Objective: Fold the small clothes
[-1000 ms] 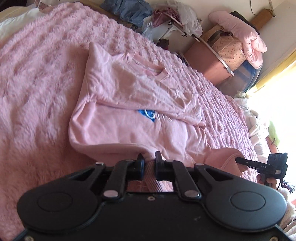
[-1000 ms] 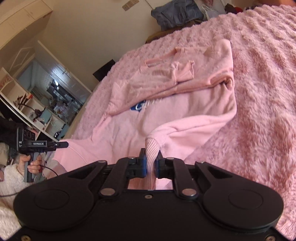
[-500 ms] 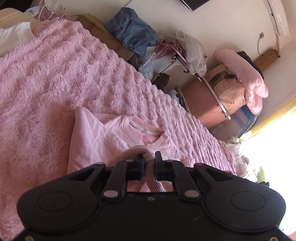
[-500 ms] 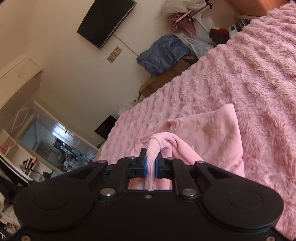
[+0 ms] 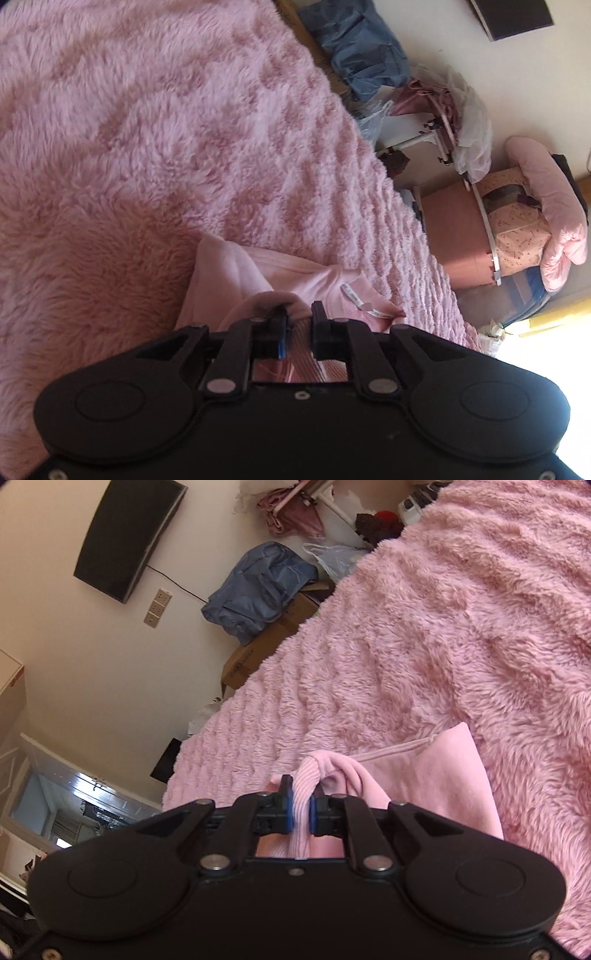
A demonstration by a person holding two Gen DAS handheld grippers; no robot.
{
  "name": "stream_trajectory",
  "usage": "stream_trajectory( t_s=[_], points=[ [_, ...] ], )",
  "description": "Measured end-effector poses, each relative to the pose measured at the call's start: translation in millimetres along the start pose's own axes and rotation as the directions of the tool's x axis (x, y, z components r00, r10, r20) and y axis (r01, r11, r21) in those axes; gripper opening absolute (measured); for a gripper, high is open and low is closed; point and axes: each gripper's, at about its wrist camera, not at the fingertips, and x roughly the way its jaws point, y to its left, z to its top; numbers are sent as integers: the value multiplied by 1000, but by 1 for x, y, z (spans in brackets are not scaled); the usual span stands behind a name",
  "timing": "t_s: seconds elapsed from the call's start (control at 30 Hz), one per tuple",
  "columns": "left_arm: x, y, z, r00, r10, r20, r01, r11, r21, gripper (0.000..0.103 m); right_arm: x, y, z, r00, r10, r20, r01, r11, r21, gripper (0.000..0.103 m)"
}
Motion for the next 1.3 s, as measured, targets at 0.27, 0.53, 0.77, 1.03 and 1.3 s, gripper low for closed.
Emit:
stream_trajectory(
  t_s=[0.27,0.53,0.77,1.03,1.3],
  points=[
    [24,5,26,1000,23,-7,-23,999,-27,11,33,-19,0,998,-60,-1,60,996,70,9],
    [39,17,36,995,53,-83,-62,992,-109,22,54,-27,2,995,-95,-21,97,989,108,9],
    [-28,5,63,996,41,76,-34,996,-87,56,37,-30,5,1000,-23,7,21,985,172,33],
    [-56,-84,19,976,161,146,-211,865,455,58,5,36,10,993,2,119,14,991,-130,60],
    [25,-143,-92,937,298,183,-299,414,860,61,66,157,-60,980,-93,-174,-86,595,-799,42]
  ],
)
